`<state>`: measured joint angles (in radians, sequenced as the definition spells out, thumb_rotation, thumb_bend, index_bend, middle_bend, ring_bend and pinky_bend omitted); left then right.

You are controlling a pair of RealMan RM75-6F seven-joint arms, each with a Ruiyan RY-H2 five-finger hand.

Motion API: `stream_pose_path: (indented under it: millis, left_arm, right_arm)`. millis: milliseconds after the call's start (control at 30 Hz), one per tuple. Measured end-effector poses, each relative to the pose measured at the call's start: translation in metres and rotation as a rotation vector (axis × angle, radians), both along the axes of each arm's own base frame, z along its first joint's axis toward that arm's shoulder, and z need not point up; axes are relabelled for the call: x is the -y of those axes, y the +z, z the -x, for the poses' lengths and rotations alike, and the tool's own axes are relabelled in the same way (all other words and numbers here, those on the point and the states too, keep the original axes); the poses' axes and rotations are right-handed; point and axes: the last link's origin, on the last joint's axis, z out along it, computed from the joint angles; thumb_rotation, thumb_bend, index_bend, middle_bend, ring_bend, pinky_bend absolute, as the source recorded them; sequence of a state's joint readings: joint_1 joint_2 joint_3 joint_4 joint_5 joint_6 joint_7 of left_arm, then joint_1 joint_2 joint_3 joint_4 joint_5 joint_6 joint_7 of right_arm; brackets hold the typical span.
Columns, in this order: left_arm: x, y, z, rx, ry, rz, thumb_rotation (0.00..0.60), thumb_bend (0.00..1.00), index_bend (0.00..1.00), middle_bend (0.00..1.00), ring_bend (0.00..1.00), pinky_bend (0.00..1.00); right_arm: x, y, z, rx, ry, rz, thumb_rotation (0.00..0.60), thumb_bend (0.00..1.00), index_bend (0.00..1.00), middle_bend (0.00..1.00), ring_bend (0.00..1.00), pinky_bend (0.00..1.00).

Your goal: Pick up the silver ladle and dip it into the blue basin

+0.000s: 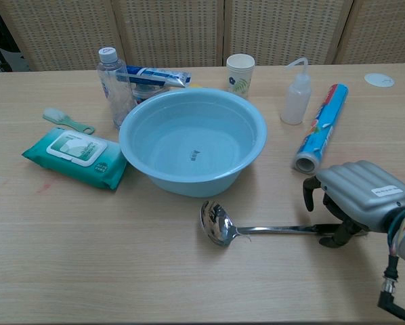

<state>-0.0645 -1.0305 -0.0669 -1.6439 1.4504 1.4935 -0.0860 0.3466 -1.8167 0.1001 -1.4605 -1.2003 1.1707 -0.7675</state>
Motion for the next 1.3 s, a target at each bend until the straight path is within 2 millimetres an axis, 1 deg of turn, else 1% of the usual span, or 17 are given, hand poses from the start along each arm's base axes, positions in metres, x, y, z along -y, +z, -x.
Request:
stream_pose_path:
  millis: [167, 367, 467, 767, 1133, 1233, 1300]
  left_arm:
    - [0.0001, -0.0006, -0.0005, -0.002, -0.001, 0.000, 0.600, 0.00, 0.00, 0.00, 0.00, 0.05]
    - [0.0002, -0.0013, -0.0006, -0.004, 0.000, 0.002, 0.600, 0.00, 0.00, 0.00, 0.00, 0.05]
    - [-0.0002, -0.0016, -0.0003, -0.004, 0.001, 0.002, 0.600, 0.00, 0.00, 0.00, 0.00, 0.05]
    - [0.0001, -0.0014, -0.0006, -0.005, 0.000, 0.000, 0.600, 0.00, 0.00, 0.00, 0.00, 0.05]
    - [-0.0003, -0.0011, -0.0001, -0.004, 0.003, -0.002, 0.600, 0.00, 0.00, 0.00, 0.00, 0.05]
    - [-0.0006, -0.0007, 0.0001, -0.003, 0.003, -0.003, 0.600, 0.00, 0.00, 0.00, 0.00, 0.05]
    - [-0.0008, -0.0003, 0.0003, -0.002, 0.003, -0.004, 0.600, 0.00, 0.00, 0.00, 0.00, 0.05]
  right_arm:
    - [0.0006, 0.0008, -0.0010, 0.007, -0.001, -0.008, 0.600, 0.19, 0.49, 0.87, 0.83, 1.00]
    - [0.0007, 0.0000, -0.0009, 0.003, -0.011, -0.026, 0.600, 0.32, 0.50, 0.87, 0.83, 1.00]
    - [0.0012, 0.0007, -0.0016, 0.003, -0.011, -0.030, 0.600, 0.34, 0.50, 0.87, 0.83, 1.00]
    - [0.0013, 0.0003, -0.0007, -0.010, -0.017, -0.050, 0.600, 0.34, 0.50, 0.87, 0.83, 1.00]
    - [0.0010, -0.0057, -0.0029, -0.021, -0.018, -0.086, 0.600, 0.39, 0.50, 0.87, 0.83, 1.00]
    - [0.0026, -0.0065, -0.0021, -0.025, -0.029, -0.090, 0.600, 0.41, 0.57, 0.87, 0.83, 1.00]
    - [0.0038, -0.0065, -0.0018, -0.026, -0.030, -0.091, 0.600, 0.44, 0.64, 0.88, 0.83, 1.00]
